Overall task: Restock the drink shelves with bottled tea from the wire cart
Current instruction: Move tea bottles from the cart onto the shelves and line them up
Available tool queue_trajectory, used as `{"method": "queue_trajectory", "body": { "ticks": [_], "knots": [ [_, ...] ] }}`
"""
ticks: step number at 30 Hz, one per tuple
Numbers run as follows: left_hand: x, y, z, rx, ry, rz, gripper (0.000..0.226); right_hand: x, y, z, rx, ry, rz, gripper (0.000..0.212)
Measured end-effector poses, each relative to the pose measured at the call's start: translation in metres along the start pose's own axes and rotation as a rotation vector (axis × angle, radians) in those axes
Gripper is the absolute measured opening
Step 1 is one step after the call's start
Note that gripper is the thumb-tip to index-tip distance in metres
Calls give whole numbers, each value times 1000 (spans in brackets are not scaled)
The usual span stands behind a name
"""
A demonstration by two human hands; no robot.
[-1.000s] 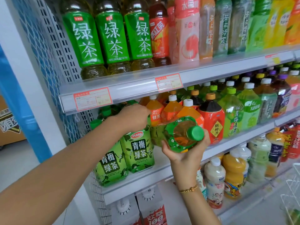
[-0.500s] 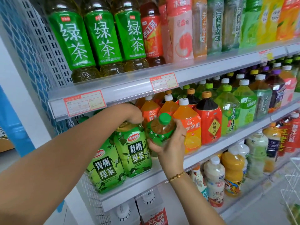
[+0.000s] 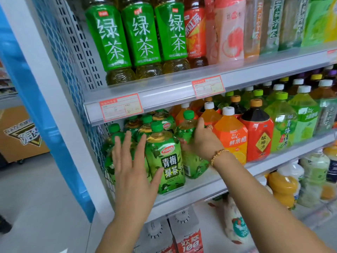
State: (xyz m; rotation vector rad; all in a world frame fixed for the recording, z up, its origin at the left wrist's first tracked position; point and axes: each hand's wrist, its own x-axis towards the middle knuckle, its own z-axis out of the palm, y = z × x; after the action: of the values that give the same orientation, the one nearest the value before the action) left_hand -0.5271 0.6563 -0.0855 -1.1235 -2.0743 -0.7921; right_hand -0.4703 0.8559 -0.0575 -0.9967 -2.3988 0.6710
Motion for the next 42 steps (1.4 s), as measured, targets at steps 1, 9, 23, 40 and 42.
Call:
{"method": "queue_trajectory", "body": {
  "ticks": [1, 9, 23, 40, 42],
  "knots": [
    [-11, -7, 9, 11, 11, -59, 92, 1, 1, -10, -54, -83, -19, 110],
    [-30, -23, 56, 67, 24, -152, 125, 3, -3, -4, -139, 7, -71, 105],
    [-46, -31, 81, 110, 44, -143, 130, 18, 25, 46, 336, -97, -34, 59],
    [-52, -36, 71, 44, 54, -132, 116, -70, -4, 78, 480, -137, -88, 93],
    [-54, -36, 71, 33, 69, -160, 115, -71, -4, 85, 449, -94, -136, 94]
  ]
}}
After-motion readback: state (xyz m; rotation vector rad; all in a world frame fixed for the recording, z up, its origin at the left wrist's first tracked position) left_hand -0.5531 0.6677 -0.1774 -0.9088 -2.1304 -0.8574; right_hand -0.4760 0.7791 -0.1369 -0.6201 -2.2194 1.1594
